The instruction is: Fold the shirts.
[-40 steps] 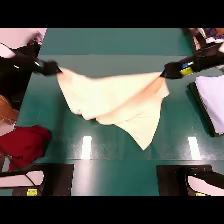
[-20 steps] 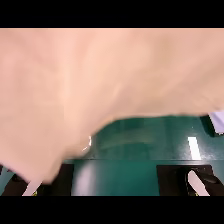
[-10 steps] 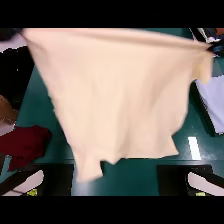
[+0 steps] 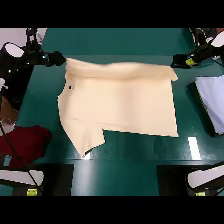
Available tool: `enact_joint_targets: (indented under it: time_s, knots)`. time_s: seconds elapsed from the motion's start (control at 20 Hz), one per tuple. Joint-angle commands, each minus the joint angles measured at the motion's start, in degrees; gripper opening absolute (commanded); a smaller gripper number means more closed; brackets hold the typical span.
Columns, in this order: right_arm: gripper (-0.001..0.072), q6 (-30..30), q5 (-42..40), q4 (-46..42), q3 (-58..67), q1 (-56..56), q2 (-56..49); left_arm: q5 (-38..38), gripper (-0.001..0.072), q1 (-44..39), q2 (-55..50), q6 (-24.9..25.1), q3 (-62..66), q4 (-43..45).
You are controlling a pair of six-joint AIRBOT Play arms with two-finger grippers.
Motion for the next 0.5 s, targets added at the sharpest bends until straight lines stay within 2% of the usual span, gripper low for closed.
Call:
enact_joint_targets:
  time_s: [0.0,0.1,0.2,0.3,0.45]
  knots:
    - [0.0479,0.20,3.78,4.33,6.40,-0.52,-3.63,-5.49,0.0532,2.21,-1.01,-0.94,1.53,-0.61]
    - [0.0472,0.07,8.07,7.23,7.37,-1.57,-2.16,-17.53,0.0531,6.19,0.85,-0.94,3.37,-0.61]
    - [0.0449,-1.38,9.22,7.58,3.34,-2.60,1.77,-26.23,0.0530,9.53,3.43,-0.98,2.23,0.55]
    - [0.0449,-2.58,9.03,7.58,-4.52,-3.45,7.28,-29.88,0.0530,11.82,7.52,-1.92,-3.19,3.17]
    - [0.0449,-3.93,7.17,7.63,-19.78,-5.05,16.44,-30.01,0.0531,12.81,15.85,-3.52,-17.92,6.64]
